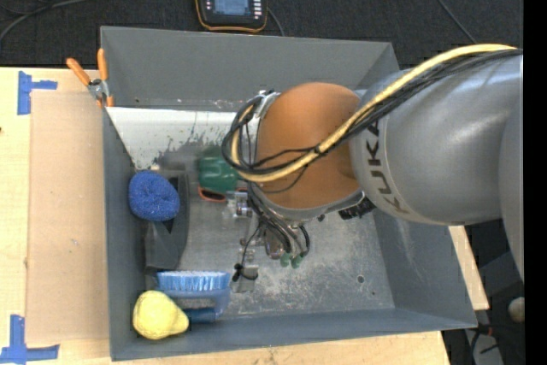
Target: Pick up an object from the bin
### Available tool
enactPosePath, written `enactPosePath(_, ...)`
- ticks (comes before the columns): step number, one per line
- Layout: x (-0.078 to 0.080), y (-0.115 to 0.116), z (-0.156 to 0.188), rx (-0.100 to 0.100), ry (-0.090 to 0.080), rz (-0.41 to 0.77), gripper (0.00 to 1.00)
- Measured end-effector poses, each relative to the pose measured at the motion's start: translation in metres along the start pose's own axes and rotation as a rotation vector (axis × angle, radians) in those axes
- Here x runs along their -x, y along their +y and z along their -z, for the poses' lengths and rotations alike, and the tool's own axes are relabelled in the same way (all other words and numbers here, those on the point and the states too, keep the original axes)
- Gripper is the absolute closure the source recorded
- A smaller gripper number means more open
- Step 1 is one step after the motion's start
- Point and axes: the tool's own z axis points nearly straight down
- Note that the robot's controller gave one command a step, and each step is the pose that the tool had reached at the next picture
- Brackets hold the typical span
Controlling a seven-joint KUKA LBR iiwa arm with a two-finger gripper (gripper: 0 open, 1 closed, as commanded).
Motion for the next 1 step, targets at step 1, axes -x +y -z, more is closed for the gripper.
enactPosePath(1, 0.0000, 0.0000, 0.0000, 0.000, 0.000, 0.000, 0.00)
